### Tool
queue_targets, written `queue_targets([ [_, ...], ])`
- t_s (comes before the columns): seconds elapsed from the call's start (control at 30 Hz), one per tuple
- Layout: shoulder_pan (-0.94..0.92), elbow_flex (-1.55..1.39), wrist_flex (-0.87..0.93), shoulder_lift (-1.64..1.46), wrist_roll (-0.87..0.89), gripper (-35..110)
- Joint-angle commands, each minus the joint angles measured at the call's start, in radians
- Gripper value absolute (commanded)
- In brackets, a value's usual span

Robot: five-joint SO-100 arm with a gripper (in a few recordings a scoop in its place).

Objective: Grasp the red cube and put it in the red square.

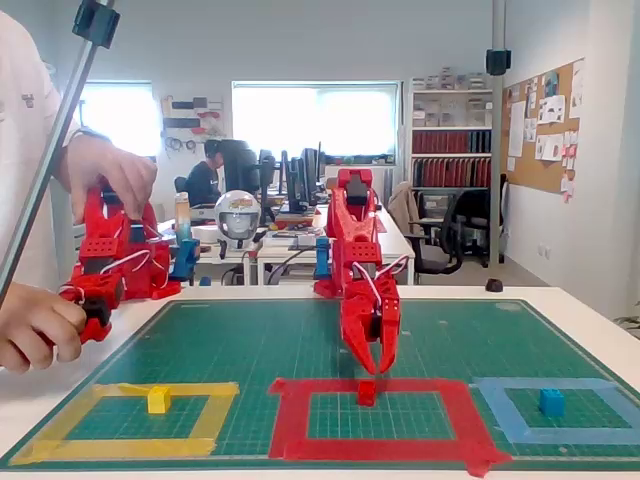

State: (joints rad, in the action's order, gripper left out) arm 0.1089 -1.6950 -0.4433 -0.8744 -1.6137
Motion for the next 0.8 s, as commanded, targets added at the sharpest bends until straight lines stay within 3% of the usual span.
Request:
queue_targets([
  [0.0, 0.017, 0.005, 0.000, -0.031, 0.002, 1],
  [0.77, 0.012, -0.064, 0.035, -0.041, 0.000, 1],
])
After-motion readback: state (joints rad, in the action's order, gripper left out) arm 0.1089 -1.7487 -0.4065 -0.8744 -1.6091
